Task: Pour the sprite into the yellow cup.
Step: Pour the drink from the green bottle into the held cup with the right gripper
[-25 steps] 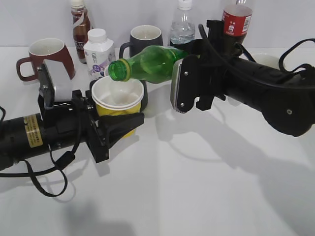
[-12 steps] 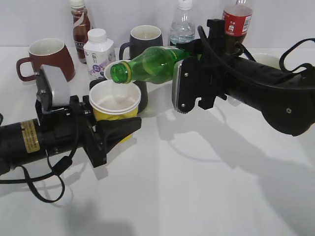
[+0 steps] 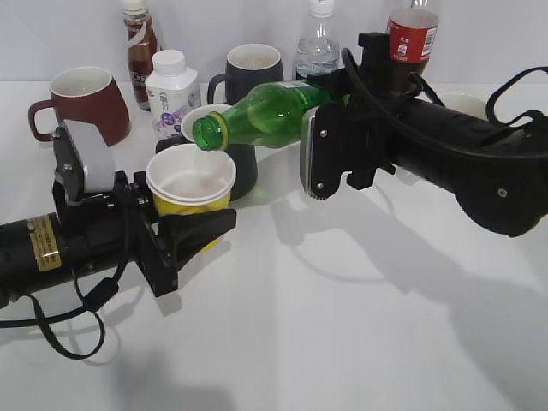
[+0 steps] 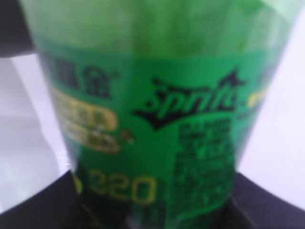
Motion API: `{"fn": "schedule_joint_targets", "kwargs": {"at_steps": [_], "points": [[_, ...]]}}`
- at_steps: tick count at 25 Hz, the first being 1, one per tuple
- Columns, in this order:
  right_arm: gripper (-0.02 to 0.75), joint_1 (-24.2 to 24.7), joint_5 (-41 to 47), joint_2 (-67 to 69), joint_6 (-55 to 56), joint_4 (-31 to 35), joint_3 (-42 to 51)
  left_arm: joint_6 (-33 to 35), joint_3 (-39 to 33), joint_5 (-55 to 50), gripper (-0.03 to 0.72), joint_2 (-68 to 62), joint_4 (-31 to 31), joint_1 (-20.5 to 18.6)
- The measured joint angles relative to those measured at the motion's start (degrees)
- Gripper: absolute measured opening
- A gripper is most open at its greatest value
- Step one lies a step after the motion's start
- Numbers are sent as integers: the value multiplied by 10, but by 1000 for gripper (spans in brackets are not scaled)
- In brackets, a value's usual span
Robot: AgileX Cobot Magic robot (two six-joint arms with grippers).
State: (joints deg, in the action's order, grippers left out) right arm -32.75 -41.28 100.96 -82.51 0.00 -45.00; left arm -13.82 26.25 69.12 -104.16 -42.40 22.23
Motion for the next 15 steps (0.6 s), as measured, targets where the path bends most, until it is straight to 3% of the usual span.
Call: {"fn": "schedule_joint_targets", "kwargs": {"at_steps": [15], "points": [[358,0,-23,0,-43,0,0,28,0,0,421,0,-18,0]]}}
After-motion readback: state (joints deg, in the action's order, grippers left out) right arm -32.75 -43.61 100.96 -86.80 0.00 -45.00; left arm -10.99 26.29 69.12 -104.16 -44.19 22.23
